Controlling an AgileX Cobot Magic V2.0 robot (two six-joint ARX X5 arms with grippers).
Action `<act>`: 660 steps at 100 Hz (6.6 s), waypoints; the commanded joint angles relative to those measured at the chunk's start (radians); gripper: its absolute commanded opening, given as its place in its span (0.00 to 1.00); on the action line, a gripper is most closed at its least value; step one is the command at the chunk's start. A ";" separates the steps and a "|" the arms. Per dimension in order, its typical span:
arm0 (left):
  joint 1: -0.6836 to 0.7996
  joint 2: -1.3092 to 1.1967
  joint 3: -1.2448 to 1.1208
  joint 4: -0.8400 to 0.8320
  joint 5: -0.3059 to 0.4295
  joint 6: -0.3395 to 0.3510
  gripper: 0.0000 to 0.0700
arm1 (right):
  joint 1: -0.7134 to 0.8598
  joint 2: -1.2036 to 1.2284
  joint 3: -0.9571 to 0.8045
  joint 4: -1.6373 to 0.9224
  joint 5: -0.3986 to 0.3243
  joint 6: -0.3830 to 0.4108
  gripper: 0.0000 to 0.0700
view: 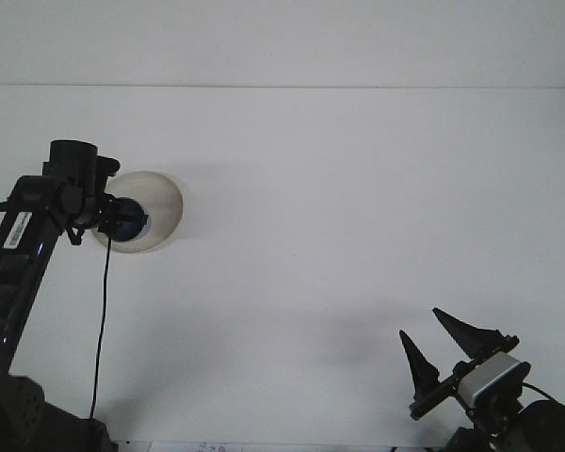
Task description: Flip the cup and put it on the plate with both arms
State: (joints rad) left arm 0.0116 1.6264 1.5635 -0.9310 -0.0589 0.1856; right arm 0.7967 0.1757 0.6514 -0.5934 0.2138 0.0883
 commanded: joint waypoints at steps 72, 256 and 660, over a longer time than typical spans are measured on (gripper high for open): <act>0.075 0.291 0.162 0.034 0.085 -0.080 0.60 | 0.008 0.002 0.003 -0.001 0.004 0.069 0.62; -0.193 -1.395 -0.923 0.387 0.227 -0.460 0.02 | 0.008 0.002 0.003 -0.054 0.179 0.049 0.01; -0.076 -1.624 -1.550 0.959 -0.101 -0.160 0.02 | -0.818 -0.174 -0.639 0.488 -0.188 -0.078 0.01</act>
State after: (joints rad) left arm -0.0658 0.0044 0.0334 0.0151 -0.1562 0.0135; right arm -0.0200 0.0021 0.0147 -0.1211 0.0257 0.0219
